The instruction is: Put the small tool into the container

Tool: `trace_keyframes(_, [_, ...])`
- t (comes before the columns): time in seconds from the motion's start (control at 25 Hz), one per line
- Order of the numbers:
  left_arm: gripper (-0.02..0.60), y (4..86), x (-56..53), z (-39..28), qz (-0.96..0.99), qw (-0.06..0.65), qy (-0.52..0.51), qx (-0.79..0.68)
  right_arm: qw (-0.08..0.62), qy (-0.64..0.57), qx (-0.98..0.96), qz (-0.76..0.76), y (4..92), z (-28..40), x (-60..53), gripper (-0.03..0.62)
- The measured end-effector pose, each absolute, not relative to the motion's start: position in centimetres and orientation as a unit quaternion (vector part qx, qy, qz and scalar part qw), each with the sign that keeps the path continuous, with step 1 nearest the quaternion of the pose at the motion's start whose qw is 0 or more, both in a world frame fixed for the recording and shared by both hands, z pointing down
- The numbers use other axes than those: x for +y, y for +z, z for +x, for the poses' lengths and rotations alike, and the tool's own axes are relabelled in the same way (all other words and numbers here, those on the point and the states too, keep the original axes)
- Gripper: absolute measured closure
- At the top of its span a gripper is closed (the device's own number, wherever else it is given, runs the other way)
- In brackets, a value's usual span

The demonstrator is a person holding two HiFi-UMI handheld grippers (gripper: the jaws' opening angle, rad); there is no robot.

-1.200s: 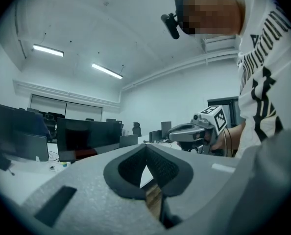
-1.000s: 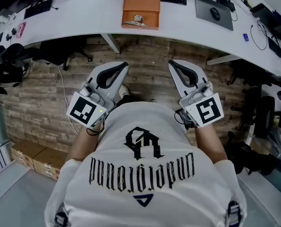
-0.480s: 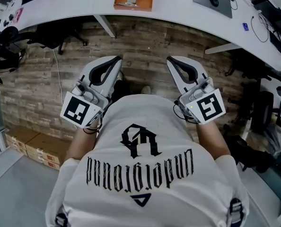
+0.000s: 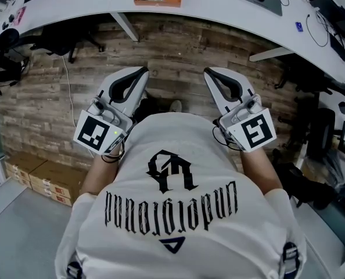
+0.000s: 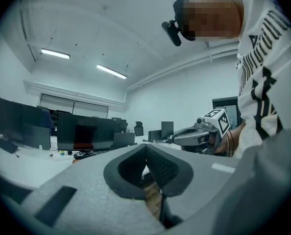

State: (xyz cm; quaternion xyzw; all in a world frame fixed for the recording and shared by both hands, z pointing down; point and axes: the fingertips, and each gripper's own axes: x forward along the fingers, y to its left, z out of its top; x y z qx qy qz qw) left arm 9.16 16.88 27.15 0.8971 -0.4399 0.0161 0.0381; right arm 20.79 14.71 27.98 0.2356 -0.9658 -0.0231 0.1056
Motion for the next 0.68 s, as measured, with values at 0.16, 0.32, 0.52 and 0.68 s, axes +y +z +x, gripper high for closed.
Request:
trace_keyframes(0.16, [0.568,26.94,16.89,9.6,0.9,0.036,0.02,-0.434,0.098,-0.027,-0.965,0.24,27.45,20.92,14.53,0.58])
trace_keyframes(0.32, [0.568,26.62,17.12,9.31,0.898,0.033,0.02,-0.437,0.101,-0.034,-0.967,0.234,27.27,20.68,14.82,0.58])
trace_keyframes(0.52, [0.568,26.72,17.08,9.39,0.898,0.036,0.021,-0.438,0.093,-0.027,-0.967,0.237,26.96,20.47,14.36,0.58])
trace_keyframes(0.68, [0.568,26.79,17.07,9.1,0.897,0.038,0.021,-0.44,0.093,-0.029,-0.968,0.232,26.87,20.09,14.27,0.58])
